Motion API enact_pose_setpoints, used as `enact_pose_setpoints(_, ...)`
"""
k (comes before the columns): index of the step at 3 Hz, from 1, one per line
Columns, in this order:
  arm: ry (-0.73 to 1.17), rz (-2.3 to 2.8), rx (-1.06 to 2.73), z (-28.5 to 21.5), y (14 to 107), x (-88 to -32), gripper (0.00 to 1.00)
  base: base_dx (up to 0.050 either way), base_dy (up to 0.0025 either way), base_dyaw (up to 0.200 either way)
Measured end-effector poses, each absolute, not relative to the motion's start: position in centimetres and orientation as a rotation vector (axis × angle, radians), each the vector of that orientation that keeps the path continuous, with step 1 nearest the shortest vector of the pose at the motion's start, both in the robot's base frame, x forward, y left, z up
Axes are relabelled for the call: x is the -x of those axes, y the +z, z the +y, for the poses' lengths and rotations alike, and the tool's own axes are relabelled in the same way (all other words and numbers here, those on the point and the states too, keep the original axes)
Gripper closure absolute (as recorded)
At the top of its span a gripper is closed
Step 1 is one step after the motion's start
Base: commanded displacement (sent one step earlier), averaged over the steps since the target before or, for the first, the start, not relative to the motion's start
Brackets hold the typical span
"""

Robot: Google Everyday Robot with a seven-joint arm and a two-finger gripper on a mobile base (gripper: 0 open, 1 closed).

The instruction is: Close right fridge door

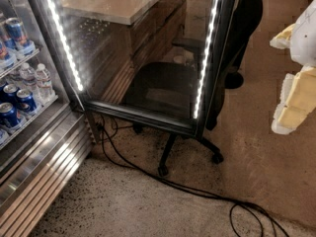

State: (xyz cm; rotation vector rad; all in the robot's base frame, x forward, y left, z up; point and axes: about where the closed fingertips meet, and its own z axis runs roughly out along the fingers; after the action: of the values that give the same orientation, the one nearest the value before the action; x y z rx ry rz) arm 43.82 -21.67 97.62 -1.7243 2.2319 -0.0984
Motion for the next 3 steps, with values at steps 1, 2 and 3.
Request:
enact_pose_setpoints(1,-0.083,2.313,1.541,-27.23,96.52,-42.37,0.0,0.0,0.0,0.0)
enact_pose_setpoints(2,-0.083,2.312,1.541,-27.22,96.53,-42.38,0.0,0.0,0.0,0.0)
enact_pose_setpoints(3,-0.087,2.334,1.494,-28.12,96.51,-42.68,0.0,0.0,0.0,0.0)
